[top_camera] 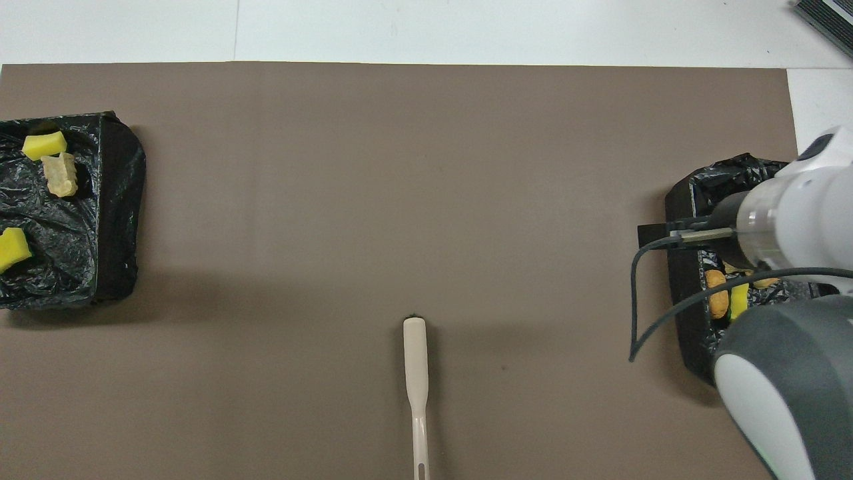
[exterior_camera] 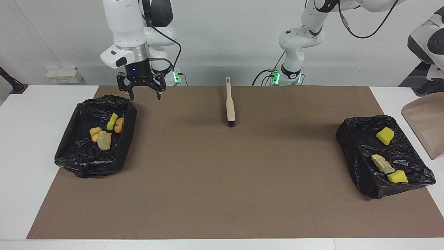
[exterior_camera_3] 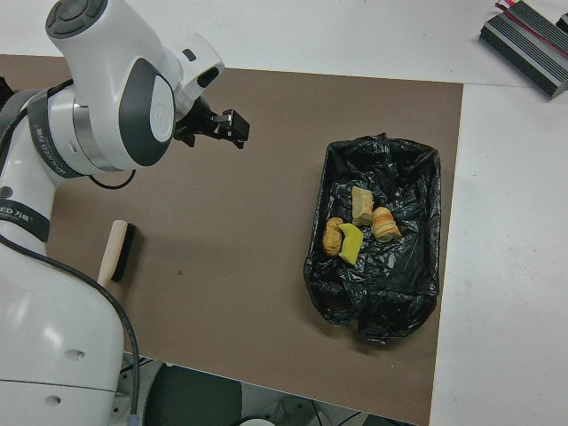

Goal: Sweep and dump trash in bin

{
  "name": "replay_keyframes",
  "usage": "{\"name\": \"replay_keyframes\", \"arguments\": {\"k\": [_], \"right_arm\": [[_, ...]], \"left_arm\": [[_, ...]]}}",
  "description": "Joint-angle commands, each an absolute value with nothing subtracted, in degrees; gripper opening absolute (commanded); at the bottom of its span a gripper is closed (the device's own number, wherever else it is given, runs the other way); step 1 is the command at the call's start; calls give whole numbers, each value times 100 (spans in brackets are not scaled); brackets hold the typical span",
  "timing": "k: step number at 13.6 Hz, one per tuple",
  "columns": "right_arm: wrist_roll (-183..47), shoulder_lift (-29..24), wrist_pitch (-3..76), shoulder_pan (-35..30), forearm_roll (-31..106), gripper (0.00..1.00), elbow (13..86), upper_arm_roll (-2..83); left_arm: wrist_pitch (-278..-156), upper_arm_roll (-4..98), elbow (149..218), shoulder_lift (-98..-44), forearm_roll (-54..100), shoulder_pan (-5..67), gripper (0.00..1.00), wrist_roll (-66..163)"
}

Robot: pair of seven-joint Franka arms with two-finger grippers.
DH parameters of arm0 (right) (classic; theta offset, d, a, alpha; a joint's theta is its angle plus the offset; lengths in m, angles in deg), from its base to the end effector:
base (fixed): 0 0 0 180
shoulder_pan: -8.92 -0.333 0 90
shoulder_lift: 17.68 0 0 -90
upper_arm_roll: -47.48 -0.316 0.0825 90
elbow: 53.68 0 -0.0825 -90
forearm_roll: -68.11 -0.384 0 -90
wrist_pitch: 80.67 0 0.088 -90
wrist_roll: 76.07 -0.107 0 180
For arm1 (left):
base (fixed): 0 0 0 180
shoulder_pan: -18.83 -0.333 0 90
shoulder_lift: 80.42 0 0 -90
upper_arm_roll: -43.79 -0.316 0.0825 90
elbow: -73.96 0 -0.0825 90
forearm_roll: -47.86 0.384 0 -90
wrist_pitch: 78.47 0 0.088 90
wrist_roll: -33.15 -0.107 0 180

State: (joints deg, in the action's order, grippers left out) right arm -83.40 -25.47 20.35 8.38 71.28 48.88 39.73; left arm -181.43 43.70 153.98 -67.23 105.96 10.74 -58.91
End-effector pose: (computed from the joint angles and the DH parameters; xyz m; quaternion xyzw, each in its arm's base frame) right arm 0.5225 0.0757 0.6103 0.9978 0.0121 0.0583 0.0289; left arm 0.6307 0.1630 0.6320 -0.6022 0.6329 0.3214 0.3654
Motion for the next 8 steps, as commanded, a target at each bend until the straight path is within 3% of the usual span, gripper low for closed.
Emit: {"name": "replay_keyframes", "arguments": {"k": [1, 5, 8], "right_arm": [[-7978, -2542, 1252, 1093, 7180, 100, 4267, 4018], [-7888, -2559, 1091, 1260, 7049, 100, 4282, 4379], [-7923, -2472, 952, 1296, 7075, 100, 4229, 4414]], "left_arm": [[-17884, 4317, 15675, -6900, 10046, 1329, 0, -5606], [-17524, 4326, 15736, -6952, 8866, 1365, 0, -5054], [-17374, 4326, 16191, -7233, 8057, 1707, 0, -3906]]}}
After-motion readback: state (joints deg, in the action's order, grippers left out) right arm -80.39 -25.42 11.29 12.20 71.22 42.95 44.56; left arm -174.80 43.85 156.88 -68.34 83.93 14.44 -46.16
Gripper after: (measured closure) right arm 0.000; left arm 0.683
